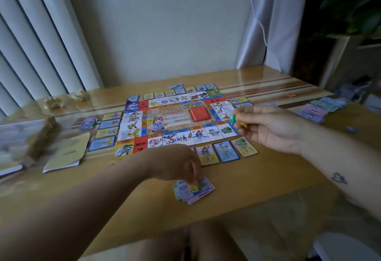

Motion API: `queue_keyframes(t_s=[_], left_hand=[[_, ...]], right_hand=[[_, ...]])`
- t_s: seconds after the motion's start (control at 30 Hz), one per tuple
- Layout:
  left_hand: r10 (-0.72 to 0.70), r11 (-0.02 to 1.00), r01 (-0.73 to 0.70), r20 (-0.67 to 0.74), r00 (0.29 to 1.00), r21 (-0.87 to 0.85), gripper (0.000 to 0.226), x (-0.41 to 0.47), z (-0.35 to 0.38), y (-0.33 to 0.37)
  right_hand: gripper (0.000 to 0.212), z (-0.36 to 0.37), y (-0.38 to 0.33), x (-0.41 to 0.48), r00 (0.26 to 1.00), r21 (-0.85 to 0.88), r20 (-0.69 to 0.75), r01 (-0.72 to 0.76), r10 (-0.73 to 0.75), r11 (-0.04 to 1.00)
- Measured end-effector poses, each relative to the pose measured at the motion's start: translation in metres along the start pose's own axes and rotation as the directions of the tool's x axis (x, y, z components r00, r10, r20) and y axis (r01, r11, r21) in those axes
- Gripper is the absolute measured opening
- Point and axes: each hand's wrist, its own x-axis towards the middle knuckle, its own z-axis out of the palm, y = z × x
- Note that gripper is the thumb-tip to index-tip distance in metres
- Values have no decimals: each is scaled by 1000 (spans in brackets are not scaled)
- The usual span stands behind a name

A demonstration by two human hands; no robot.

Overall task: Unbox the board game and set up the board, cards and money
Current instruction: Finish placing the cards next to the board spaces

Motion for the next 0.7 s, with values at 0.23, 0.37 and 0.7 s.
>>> queue_keyframes(t_s=[0.23, 0.37, 0.7], left_hand=[[-205, 8, -104, -103, 973, -995, 39, -4, 0, 26], [-129, -511, -96, -34, 991, -854, 44, 2, 16, 54], [-90, -494, -42, 4, 996, -868, 34, 20, 9, 64]], right_hand=[[13, 25, 3, -5, 992, -545, 98, 122, -82, 829], [17, 36, 7, -8, 975, -744, 195, 221, -111, 631], [14, 15, 0, -1, 990, -873, 109, 137, -85, 468]])
